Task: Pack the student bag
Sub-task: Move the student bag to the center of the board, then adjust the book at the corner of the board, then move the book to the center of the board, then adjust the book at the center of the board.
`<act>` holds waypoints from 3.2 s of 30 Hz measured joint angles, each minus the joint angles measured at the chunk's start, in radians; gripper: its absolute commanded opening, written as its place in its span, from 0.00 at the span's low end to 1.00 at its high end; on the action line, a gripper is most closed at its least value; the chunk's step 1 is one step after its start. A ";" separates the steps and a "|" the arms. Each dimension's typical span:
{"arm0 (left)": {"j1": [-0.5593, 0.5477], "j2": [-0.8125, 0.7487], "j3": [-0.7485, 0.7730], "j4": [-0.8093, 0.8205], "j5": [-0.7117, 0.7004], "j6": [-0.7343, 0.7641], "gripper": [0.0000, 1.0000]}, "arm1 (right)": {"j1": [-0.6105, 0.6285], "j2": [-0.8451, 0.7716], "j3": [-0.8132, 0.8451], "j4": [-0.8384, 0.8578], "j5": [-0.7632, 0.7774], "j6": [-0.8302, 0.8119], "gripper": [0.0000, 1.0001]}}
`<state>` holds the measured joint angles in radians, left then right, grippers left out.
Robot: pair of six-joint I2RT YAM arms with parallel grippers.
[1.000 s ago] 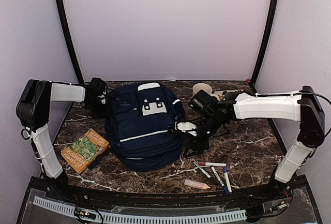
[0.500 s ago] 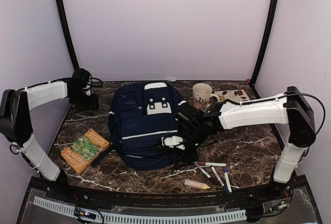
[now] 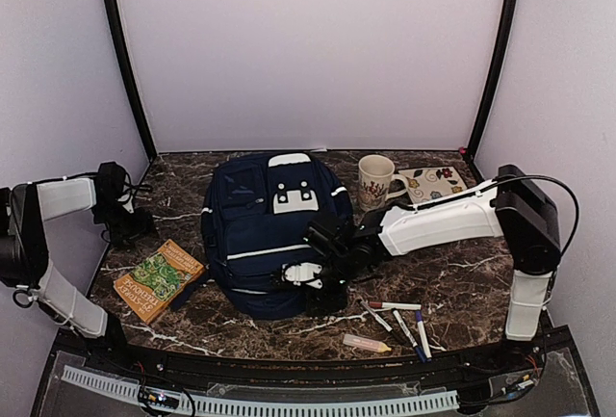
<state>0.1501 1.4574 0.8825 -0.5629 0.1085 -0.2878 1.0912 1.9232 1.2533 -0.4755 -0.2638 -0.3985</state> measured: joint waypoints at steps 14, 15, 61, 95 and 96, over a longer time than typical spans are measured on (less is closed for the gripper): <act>0.029 0.016 -0.122 0.084 0.035 0.012 0.74 | -0.180 0.156 0.239 0.009 0.112 0.082 0.45; 0.030 0.008 -0.134 0.089 0.037 0.011 0.73 | -0.190 0.153 0.237 0.008 0.111 0.081 0.45; -0.124 -0.402 -0.265 -0.319 -0.182 -0.597 0.80 | -0.164 -0.087 0.087 -0.026 -0.063 0.075 0.49; -0.603 -0.092 0.000 -0.093 -0.347 -0.577 0.78 | -0.120 0.220 0.616 -0.140 -0.115 0.056 0.48; -0.603 -0.141 -0.011 -0.095 -0.346 -0.588 0.77 | -0.114 0.259 0.657 -0.142 -0.118 0.065 0.48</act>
<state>-0.4526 1.3167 0.8711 -0.6579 -0.2375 -0.8761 0.9768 2.1818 1.9099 -0.6170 -0.3817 -0.3332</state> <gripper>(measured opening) 0.784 0.485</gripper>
